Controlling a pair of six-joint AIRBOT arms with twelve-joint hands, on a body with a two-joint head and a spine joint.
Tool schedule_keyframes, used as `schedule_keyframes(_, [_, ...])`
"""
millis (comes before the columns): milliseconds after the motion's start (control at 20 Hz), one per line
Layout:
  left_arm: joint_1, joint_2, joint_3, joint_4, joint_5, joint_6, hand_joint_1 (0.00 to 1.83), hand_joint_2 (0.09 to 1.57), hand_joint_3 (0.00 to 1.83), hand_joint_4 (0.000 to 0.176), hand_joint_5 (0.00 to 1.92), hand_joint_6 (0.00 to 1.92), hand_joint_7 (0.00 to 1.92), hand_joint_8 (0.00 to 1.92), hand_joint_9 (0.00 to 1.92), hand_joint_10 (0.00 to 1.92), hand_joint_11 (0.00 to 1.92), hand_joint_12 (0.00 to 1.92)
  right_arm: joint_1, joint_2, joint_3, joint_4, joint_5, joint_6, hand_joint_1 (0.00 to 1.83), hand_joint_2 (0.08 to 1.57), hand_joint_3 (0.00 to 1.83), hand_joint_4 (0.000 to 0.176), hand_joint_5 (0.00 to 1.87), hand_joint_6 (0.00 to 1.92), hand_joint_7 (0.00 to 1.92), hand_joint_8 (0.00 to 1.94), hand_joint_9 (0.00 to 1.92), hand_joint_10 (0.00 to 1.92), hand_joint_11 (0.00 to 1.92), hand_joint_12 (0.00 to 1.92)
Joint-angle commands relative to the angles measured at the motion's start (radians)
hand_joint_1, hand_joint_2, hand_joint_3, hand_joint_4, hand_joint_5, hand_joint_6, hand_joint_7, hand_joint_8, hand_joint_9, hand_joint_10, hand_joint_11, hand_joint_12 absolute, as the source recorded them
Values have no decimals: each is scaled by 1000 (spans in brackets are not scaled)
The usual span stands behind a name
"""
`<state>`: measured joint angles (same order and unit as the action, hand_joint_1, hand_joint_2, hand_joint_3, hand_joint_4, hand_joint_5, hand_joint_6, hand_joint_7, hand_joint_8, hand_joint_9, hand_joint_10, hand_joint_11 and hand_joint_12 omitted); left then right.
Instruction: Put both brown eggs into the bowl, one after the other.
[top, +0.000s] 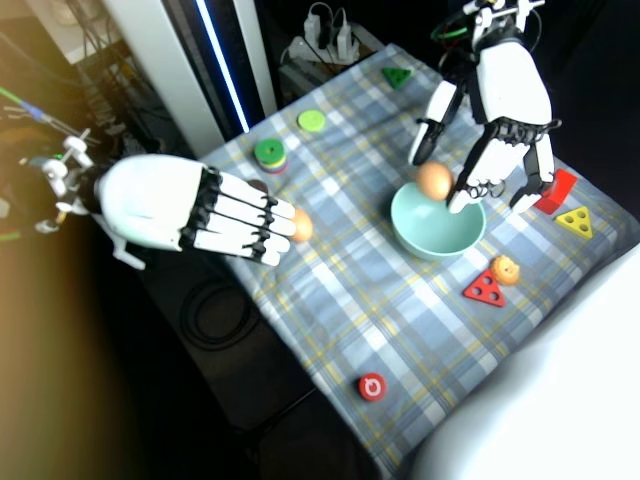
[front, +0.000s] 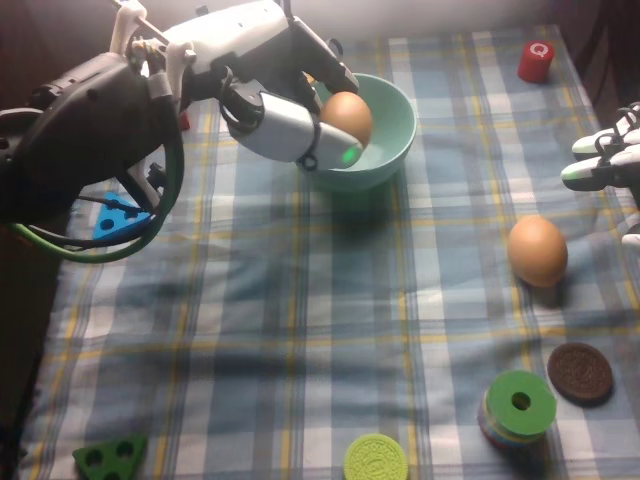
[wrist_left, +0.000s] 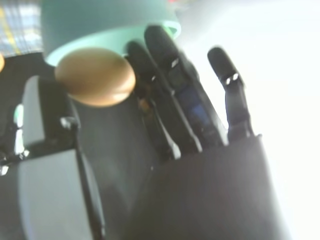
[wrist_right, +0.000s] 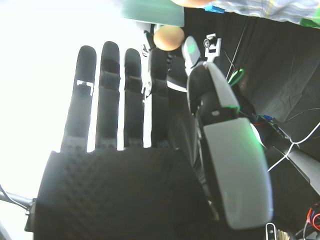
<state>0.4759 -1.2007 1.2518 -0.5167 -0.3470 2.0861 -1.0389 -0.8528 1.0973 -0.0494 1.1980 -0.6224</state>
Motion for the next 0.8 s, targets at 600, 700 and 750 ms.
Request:
schedule_keyframes(600, [9,37,-64,28,-189,-16,871,1006,0,56,812,1,1019,1,889,87,0,1072,14,-4,5,25,118,6,779,1333,0,0,599,2,551,2,571,3,184,889])
schedule_keyframes(700, [33,73,-112,81,-261,-99,832,1006,3,67,812,0,1006,1,906,74,0,1046,15,-7,6,18,117,7,786,1323,0,0,606,0,555,0,567,0,232,837])
schedule_keyframes(750, [53,101,-142,126,-319,-182,787,1029,12,76,773,0,915,0,850,49,0,1051,21,-9,8,9,111,8,723,1305,0,0,615,0,561,0,584,1,339,712])
